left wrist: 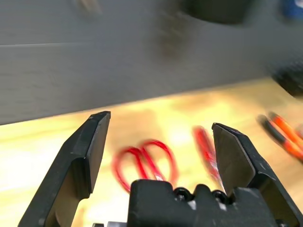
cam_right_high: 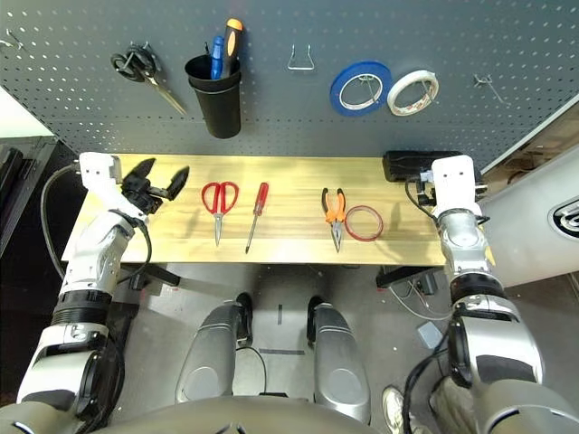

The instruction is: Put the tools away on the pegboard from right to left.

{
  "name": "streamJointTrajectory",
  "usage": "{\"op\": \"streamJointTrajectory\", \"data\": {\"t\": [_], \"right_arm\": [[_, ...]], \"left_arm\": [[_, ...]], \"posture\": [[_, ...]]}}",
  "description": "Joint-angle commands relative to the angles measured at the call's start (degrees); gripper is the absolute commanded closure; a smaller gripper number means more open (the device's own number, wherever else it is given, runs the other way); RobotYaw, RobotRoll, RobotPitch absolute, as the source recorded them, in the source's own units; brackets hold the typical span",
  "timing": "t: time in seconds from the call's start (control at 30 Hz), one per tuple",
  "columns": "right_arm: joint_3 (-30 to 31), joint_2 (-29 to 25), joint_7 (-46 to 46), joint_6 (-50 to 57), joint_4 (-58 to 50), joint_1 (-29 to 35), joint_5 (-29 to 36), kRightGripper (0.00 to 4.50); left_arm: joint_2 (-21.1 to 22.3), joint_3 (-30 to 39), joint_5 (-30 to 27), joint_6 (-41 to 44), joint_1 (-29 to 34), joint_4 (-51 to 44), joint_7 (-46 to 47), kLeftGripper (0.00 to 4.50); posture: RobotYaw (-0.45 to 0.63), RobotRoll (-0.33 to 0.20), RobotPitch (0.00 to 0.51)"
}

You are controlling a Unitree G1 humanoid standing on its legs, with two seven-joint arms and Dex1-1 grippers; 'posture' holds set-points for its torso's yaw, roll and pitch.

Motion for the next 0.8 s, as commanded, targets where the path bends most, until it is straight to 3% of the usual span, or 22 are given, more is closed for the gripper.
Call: {"op": "streamJointTrajectory", "data": {"t": [0.03, 0.13, 0.37, 0.8], "right_arm": [[2.66, -1.74, 11.9, 6.25, -0.86, -0.9, 0.43, 0.0], [7.14, -2.36, 23.19, 7.33, -2.26, -1.6, -1.18, 0.0], [14.83, -2.1, 35.8, 8.97, -2.06, -2.87, -4.95, 0.0], [20.93, 3.78, 31.33, 11.7, 11.68, -8.35, -12.77, 0.0]], "left_arm": [[2.63, -4.15, 0.99, 7.33, 1.0, -5.44, -3.41, 0.03], [5.28, -7.2, 1.79, 11.73, 1.18, -9.41, -5.51, 0.03], [6.79, -8.79, 2.56, 15.9, 1.9, -13.67, -5.72, 0.03], [7.83, -7.17, 2.05, 21.97, 5.3, -22.23, -4.82, 0.03]], "posture": [[0.08, 0.0, 0.285], [0.09, 0.0, 0.291], [0.11, 0.0, 0.313], [0.18, 0.0, 0.372]]}}
